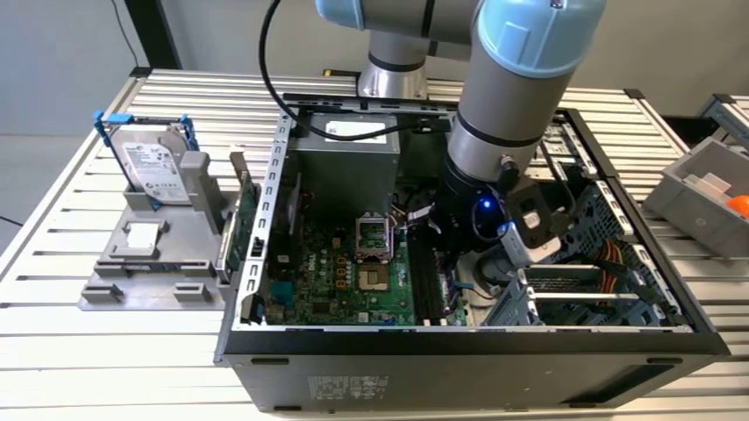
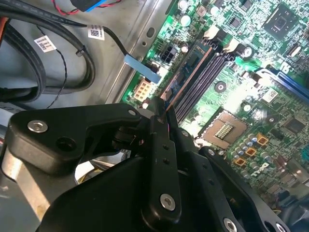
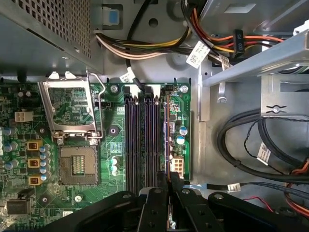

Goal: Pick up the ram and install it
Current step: 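Insert the ram into the slot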

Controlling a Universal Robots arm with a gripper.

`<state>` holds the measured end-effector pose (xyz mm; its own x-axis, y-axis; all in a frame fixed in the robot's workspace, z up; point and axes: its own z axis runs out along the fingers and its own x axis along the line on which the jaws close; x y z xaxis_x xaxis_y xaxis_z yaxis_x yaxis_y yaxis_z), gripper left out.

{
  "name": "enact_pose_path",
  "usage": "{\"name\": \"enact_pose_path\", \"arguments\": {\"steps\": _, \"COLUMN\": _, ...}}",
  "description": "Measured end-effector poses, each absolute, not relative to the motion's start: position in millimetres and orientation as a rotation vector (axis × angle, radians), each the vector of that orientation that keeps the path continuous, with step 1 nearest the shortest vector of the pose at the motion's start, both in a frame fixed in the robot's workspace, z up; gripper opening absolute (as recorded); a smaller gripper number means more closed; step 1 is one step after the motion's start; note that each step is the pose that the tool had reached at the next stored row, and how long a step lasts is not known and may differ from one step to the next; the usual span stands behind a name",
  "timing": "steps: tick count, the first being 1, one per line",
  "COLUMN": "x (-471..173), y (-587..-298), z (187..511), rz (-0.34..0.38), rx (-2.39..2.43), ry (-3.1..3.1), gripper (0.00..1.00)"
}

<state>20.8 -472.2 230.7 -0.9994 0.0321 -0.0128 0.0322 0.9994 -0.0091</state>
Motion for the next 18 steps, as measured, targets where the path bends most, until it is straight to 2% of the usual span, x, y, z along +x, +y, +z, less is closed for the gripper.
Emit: {"name": "enact_pose_path", "arguments": {"steps": 18, "x": 16.9, "y": -473.0, "z": 225.2, "rz": -0.018, "rx": 0.049, "ry": 3.128, "gripper": 0.00}}
